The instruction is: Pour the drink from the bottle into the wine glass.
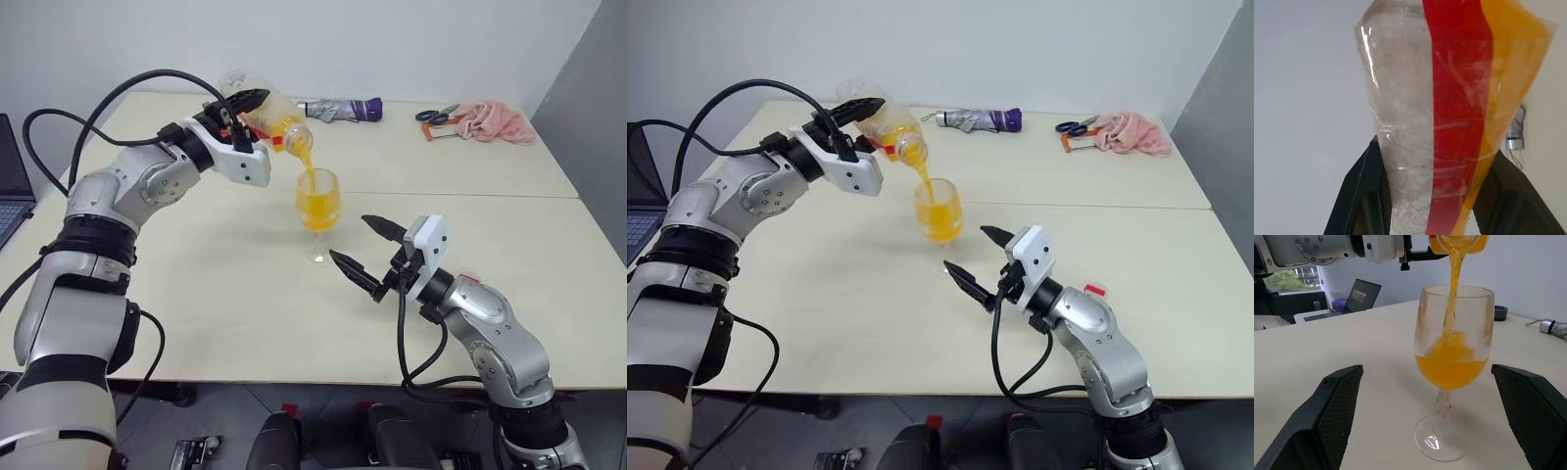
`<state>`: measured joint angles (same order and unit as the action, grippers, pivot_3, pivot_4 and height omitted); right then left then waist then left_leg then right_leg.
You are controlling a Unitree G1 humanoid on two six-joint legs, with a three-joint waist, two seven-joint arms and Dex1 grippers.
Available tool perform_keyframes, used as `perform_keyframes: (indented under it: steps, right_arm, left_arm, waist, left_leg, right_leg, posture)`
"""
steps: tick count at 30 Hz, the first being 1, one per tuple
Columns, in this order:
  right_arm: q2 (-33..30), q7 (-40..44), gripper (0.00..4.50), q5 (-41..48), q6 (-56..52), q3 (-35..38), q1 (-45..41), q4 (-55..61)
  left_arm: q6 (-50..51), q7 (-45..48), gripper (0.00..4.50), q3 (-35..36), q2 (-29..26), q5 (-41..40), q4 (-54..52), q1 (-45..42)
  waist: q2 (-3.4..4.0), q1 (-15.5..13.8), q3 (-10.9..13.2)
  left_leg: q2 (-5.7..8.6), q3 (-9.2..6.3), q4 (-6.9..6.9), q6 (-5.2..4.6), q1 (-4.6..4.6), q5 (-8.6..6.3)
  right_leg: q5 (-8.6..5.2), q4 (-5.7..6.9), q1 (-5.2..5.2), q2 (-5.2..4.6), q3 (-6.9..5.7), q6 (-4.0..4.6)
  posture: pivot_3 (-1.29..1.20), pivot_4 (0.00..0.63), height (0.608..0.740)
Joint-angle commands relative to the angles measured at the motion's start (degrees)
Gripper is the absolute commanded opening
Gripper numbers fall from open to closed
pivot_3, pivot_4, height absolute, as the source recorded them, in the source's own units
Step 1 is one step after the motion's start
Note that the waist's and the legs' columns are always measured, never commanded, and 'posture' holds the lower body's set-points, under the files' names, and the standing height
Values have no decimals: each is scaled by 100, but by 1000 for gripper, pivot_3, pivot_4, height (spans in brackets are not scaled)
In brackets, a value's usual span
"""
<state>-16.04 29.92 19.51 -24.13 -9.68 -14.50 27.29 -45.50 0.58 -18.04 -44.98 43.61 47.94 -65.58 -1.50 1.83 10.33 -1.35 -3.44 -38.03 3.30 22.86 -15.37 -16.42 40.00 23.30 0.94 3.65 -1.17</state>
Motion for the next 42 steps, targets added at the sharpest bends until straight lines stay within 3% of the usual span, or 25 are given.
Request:
perform_keyframes:
  steps: [1,42]
  right_arm:
    - [21,-1,4500,85,129,104,-72,227]
    - [-16,11,4500,81,34,-33,18,329]
  left_arm:
    - [-19,-152,1688,40,-127,-19,-11,-209]
    - [-141,-15,1688,-96,131,-295,261,-323]
  waist:
    - [0,2,0]
    - [0,0,0]
  left_leg:
    - [0,0,0,0,-1,0]
    - [1,0,-3,0,0,0]
  right_leg:
    - [0,1,0,0,1,0]
    - [0,4,0,0,0,0]
  posture:
    - [0,150,740]
    - [0,150,740]
